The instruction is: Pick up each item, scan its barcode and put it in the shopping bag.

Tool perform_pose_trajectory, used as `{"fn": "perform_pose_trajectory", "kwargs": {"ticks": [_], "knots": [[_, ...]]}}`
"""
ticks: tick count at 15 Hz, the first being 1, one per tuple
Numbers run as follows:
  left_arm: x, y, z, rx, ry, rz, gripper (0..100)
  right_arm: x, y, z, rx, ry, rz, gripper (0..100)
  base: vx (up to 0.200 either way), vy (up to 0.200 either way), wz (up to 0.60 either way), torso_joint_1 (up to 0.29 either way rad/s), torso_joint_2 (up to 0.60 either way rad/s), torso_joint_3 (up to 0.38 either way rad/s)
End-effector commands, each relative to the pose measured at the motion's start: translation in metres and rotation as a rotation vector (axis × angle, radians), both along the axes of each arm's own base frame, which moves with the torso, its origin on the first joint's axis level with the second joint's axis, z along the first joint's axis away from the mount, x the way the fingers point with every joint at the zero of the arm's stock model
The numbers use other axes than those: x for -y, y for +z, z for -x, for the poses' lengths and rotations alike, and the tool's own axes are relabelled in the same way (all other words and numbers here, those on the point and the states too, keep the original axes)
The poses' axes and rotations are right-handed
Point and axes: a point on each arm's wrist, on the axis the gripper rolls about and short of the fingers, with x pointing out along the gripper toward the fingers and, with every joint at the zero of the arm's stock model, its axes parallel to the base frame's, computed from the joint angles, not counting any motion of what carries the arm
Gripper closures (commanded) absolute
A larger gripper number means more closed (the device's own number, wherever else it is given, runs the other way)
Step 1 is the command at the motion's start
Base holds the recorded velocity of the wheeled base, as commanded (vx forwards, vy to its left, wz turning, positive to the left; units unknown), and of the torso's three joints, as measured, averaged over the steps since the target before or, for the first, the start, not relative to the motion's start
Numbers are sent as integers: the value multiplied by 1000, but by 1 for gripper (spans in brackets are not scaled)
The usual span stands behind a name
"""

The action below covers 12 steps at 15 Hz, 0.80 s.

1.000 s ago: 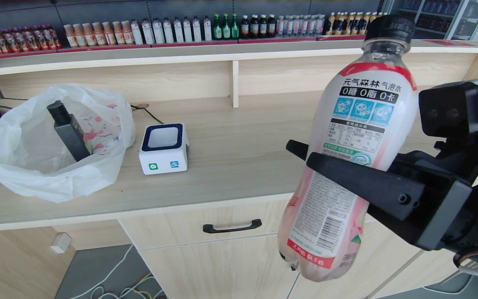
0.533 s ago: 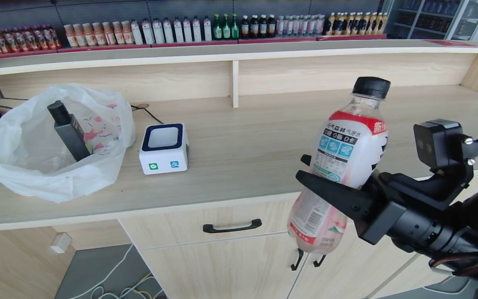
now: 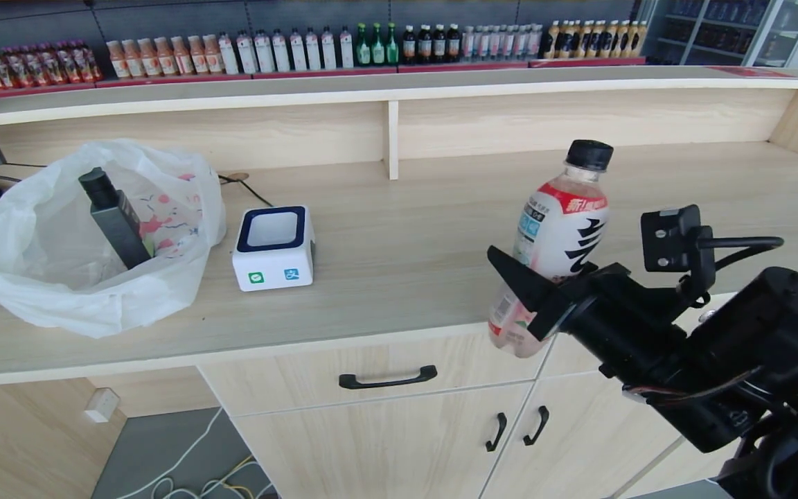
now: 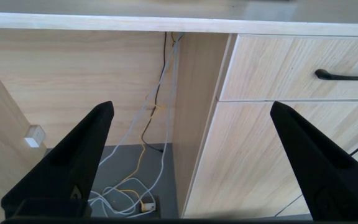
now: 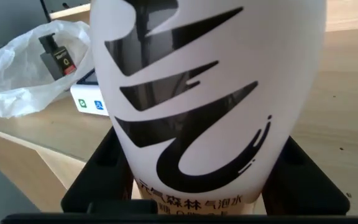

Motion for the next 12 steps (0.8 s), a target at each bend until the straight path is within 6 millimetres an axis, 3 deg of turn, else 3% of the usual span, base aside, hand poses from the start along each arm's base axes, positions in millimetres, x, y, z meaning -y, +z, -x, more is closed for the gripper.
{"fn": "perform_pose_trajectory", "kwargs": {"ticks": [1, 3, 4, 6, 9, 12], "knots": [[0, 0, 0, 0, -1, 0, 0, -9, 5, -24, 37, -98, -17, 100, 0, 0, 0, 0, 0, 0], [0, 0, 0, 0, -1, 2, 0, -2, 7, -32, 49, -174, -15, 100, 0, 0, 0, 0, 0, 0], [0, 0, 0, -1, -1, 2, 0, 11, 5, -39, 52, -285, 17, 100, 0, 0, 0, 0, 0, 0], [0, 0, 0, 0, -1, 2, 0, 17, 21, -62, 108, -384, -33, 100, 0, 0, 0, 0, 0, 0], [0, 0, 0, 0, -1, 5, 0, 11, 30, -81, 156, -409, -68, 100, 0, 0, 0, 0, 0, 0], [0, 0, 0, 0, -1, 3, 0, 7, 31, -82, 162, -402, -72, 100, 0, 200, 0, -2, 1, 5]]}}
